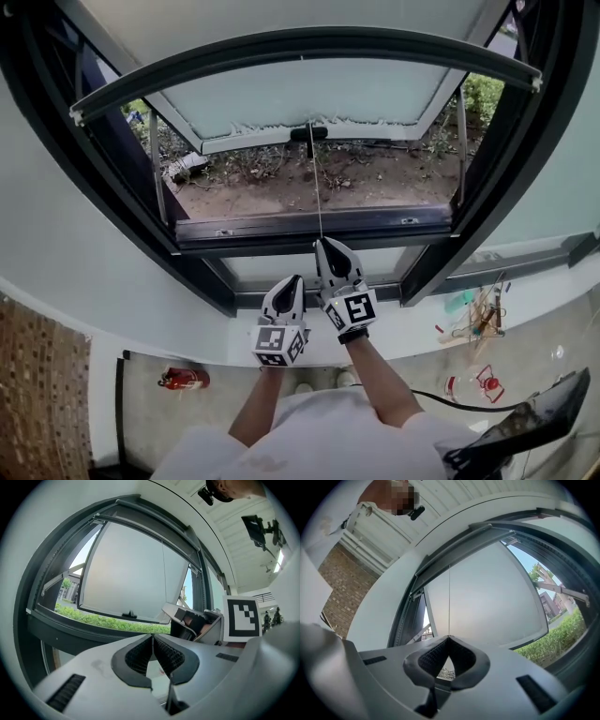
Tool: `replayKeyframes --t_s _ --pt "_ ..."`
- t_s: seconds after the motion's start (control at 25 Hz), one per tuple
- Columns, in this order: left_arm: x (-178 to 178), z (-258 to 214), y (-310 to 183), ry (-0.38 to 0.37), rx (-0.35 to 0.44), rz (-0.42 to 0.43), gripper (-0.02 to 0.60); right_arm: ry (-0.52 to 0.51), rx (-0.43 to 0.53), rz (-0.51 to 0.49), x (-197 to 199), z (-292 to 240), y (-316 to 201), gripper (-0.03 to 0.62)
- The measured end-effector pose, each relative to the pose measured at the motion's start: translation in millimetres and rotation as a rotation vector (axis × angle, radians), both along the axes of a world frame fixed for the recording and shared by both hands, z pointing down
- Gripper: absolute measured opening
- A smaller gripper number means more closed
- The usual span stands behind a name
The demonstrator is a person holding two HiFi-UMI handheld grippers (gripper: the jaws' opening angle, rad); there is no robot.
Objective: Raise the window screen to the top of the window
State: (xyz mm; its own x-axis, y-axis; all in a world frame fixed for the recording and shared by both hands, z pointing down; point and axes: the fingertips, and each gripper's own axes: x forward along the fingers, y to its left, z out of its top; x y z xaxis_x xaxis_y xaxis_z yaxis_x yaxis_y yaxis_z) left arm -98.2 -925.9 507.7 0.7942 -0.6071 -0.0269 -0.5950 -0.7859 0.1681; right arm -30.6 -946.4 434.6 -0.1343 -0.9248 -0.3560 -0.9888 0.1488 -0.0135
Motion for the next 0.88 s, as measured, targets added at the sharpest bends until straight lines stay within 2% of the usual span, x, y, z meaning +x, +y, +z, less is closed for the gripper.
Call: replayKeyframes --t_s 0.6,0.8,0.88 --pt "-2 2 1 0.007 -0.013 0.0 0.014 -0.029 0.134 -0.022 -8 -77 21 0.003" --pt "4 6 3 0.001 -0.026 0.011 0.014 0.072 0.205 0.026 -11 -114 38 0.003" --pt "4 7 4 -0.002 -0.029 0.014 0.014 0.071 0.224 0.029 -14 -128 43 0.003"
